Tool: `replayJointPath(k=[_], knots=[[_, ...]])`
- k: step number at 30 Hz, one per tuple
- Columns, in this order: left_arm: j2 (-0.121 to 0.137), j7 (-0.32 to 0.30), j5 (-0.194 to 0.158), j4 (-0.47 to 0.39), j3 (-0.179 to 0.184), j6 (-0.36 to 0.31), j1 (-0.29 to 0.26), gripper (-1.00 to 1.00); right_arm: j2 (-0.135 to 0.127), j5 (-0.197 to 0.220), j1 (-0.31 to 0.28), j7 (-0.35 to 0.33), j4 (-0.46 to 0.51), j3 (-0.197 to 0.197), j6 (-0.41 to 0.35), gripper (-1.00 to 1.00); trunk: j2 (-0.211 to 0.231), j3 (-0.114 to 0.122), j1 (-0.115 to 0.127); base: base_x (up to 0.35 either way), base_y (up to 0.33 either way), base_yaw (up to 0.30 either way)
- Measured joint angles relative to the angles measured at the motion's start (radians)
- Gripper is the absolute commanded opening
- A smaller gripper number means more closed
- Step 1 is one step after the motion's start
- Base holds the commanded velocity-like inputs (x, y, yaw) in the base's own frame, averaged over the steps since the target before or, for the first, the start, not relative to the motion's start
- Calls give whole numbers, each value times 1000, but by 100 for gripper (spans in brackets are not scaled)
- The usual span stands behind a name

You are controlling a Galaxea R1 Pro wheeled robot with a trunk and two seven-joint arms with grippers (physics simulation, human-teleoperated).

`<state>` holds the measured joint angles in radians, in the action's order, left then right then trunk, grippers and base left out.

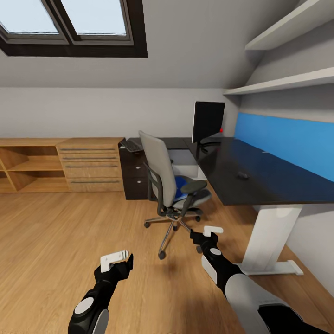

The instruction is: In the bedroom, organize the workspace by keeping the computer under the desk, ensuring the monitor is on the desk, placing the keyboard on the desk next to the monitor, placing the mouse on the desk next to the keyboard, moving the folder from the swivel chair onto the desk next to the mouse, stacking the notebook on top of the folder with the pen on top of the notebook, and positioning the swivel chair next to the desk.

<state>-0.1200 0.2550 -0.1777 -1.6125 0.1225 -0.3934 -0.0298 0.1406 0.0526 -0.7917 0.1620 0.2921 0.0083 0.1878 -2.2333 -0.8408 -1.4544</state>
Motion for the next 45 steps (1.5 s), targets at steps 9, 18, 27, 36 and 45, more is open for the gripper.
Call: replayJointPath(k=[9,18,27,36,45], knots=[[5,0,1,1,-7,-1,1,100,0,-4,1,1,16,1,0,100,-63,-28,-35,0,0,0],[10,0,1,2,-12,-1,0,100,0,-5,1,0,17,2,2,100,-126,-56,-69,0,0,0],[11,0,1,3,-11,-1,1,100,0,-6,2,1,17,2,3,100,-189,-85,-104,0,0,0],[11,1,1,3,-9,0,0,100,-1,-7,1,-1,14,3,6,100,-217,-97,-119,0,0,0],[34,-2,1,25,-9,2,1,100,-2,-8,2,-1,7,3,12,100,-217,-97,-119,115,0,0]])
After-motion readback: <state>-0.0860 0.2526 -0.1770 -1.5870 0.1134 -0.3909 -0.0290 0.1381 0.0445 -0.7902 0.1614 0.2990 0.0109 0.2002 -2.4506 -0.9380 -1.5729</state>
